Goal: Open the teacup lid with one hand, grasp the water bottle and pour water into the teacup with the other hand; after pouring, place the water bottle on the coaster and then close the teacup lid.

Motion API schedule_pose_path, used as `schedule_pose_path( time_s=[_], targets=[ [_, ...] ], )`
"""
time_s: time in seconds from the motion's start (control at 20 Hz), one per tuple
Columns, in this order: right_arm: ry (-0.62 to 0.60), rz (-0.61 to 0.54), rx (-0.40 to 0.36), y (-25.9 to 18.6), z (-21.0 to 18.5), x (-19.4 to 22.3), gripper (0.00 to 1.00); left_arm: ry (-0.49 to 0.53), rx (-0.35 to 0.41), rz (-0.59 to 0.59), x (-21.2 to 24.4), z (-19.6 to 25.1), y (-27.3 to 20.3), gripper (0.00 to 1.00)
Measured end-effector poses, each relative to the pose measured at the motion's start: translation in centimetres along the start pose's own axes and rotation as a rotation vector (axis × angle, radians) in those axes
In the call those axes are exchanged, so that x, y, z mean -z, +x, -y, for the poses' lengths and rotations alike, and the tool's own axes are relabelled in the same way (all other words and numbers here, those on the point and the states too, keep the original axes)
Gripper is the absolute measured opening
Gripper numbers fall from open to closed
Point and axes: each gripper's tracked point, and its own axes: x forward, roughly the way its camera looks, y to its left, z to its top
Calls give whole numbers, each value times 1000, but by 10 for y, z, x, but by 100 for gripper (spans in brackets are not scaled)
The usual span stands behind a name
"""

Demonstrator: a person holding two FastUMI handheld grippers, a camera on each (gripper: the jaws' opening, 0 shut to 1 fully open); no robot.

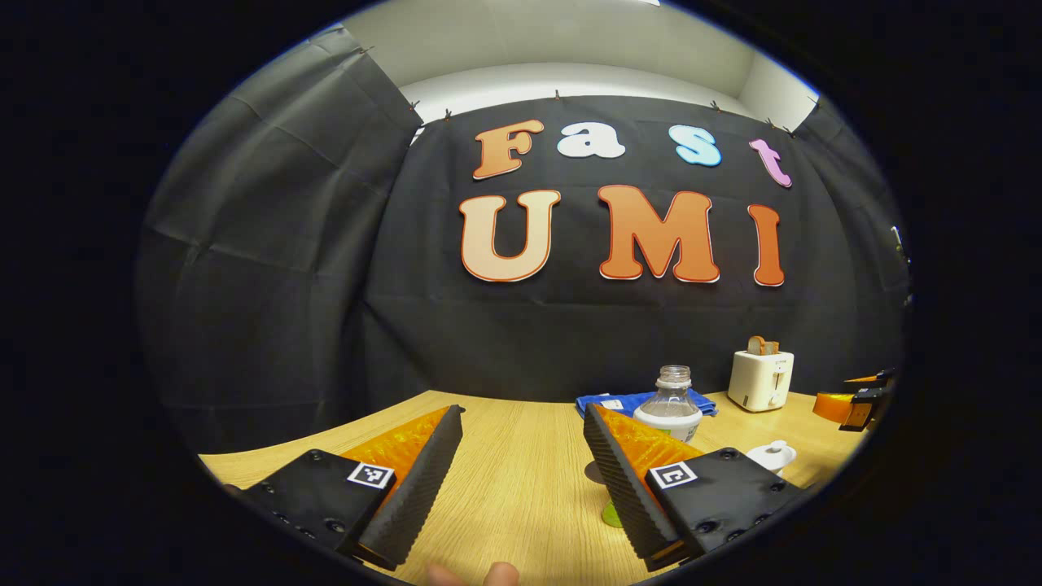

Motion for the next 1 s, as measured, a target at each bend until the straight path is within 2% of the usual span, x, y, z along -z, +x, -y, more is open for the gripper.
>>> schedule_pose_path(
  time_s=[0.15,0.4,0.7,1.0],
  targets=[
    [-4,-29,-37,8,-18,5,98,-1,-5,-3,1,-2,0,98],
    [-66,-44,-43,25,-33,12,98,0,-16,-13,5,-9,1,98],
    [-97,-136,-76,41,-49,40,95,1,-36,-32,13,-17,6,98],
    [-106,-174,-96,47,-53,54,69,-3,-45,-45,20,-20,11,98]
  ],
)
